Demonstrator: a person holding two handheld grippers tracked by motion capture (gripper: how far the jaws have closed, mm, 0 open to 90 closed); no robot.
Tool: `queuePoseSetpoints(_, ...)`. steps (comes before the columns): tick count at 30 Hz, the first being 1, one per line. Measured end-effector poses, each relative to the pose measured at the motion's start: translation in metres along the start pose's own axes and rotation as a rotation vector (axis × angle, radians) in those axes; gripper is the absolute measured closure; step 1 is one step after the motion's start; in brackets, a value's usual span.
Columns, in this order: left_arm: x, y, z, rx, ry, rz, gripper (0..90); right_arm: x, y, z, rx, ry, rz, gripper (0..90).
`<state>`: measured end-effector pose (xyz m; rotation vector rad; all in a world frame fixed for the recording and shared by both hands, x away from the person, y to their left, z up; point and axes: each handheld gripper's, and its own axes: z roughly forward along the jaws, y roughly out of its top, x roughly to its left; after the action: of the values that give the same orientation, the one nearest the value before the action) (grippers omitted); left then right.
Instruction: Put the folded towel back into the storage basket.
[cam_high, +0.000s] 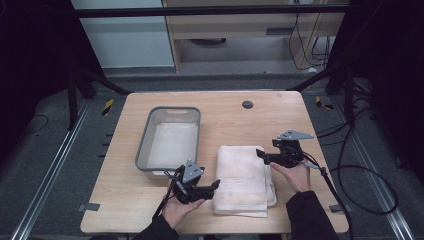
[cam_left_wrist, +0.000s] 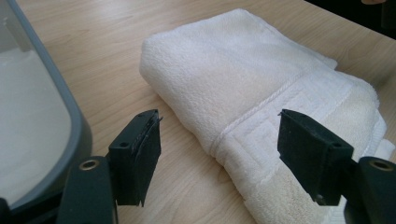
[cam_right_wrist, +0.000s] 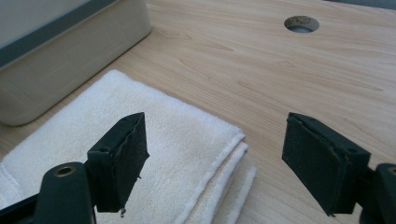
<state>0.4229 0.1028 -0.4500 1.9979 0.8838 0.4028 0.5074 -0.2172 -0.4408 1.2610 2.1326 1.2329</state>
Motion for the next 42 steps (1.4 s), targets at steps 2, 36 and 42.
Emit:
queuePoseSetpoints(2,-0.002,-0.001,0.003,0.008,0.0,0.004,29.3,0.0,-0.001,0.002,0.012,-0.008,-0.004,22.3)
queuePoseSetpoints(36,-0.01,-0.02,0.05,0.106,-0.022,-0.008,22.0,0.0,-0.028,0.037,0.131,-0.005,0.031,23.8)
queuePoseSetpoints(42,-0.009,-0.021,0.053,0.12,-0.04,-0.024,23.2,-0.003,-0.033,0.04,0.147,0.006,0.067,23.8)
